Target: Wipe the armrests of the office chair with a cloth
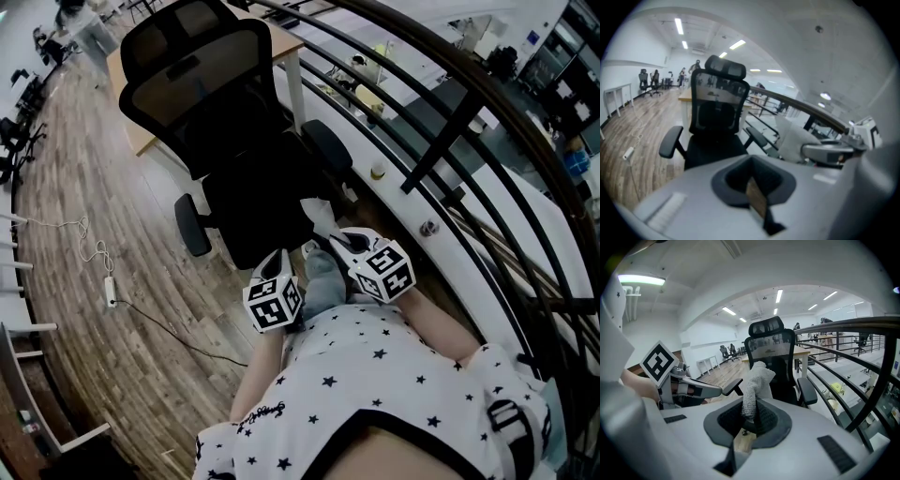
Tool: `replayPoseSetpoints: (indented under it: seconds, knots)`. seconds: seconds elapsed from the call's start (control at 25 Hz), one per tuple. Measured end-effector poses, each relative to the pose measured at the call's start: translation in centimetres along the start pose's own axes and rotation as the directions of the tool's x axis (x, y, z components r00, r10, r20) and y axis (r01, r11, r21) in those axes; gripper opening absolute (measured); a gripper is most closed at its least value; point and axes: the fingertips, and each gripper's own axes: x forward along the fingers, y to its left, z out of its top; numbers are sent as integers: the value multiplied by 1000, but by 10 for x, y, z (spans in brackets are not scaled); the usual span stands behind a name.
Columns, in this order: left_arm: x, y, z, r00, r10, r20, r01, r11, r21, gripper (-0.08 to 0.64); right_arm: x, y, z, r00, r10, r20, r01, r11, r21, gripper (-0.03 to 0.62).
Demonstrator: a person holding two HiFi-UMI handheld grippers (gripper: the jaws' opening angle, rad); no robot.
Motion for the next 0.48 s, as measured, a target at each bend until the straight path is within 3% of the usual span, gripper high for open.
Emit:
replayPoseSetpoints:
  seconds: [0.48]
  knots:
    - [2, 1, 0, 1000, 4, -3, -4, 1000, -13, 5, 4, 2, 0, 1000, 16, -2, -16, 1000, 1, 30]
